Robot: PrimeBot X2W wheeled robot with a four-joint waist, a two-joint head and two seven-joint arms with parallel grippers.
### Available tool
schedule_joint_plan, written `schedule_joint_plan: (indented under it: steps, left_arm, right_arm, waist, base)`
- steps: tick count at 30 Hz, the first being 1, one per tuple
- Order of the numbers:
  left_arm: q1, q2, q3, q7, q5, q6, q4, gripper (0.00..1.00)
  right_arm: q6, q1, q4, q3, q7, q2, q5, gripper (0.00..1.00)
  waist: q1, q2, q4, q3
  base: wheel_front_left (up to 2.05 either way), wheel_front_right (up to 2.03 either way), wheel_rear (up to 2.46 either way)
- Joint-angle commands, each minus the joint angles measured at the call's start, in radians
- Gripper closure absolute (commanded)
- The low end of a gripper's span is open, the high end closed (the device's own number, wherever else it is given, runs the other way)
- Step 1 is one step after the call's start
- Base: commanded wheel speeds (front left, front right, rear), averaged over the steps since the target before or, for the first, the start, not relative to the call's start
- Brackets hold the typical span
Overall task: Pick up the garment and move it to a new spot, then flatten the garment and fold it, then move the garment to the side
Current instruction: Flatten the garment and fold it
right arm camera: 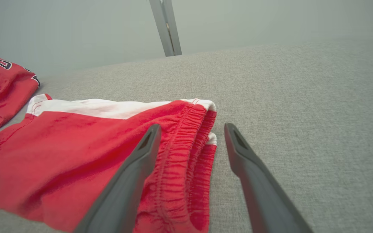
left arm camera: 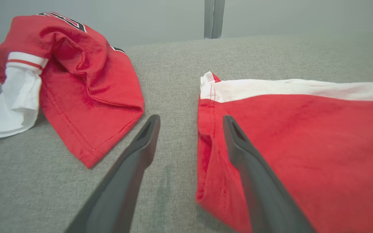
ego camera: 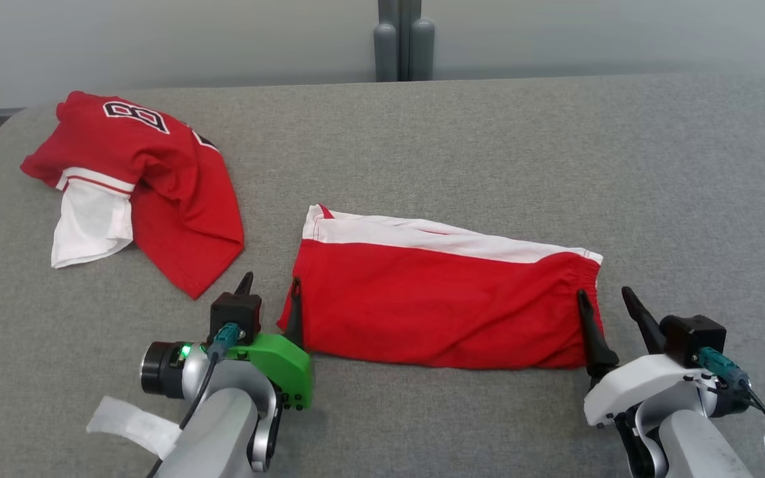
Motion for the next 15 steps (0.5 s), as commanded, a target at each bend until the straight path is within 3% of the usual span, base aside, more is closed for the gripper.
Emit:
schedule_joint_plan:
  steps: [1,7,15]
  left_arm:
    - [0.029,0.008,0.005,-0.003,0.029,0.011,-0.025,0.0]
    - [0.067,0.023,0.027,-0.003,0.116,0.01,-0.106,0.0]
    - [0.099,0.019,0.063,-0.003,0.166,-0.015,-0.138,0.0]
  right_arm:
    - [0.0,-0.01,0.014,-0.014,-0.002,0.002,-0.014,0.0]
    - [0.0,-0.032,0.111,-0.078,-0.003,0.009,-0.033,0.0]
    - [0.0,-0.058,0.245,-0.078,-0.002,0.015,0.058,0.0]
  waist:
    - [0.0,0.0,0.025,0.008]
    - [0.0,0.0,0.067,0.012]
    - [0.0,0.0,0.096,0.015]
  base:
    - [0.0,0.0,0.0]
    - [0.0,0.0,0.0]
    - [0.0,0.0,0.0]
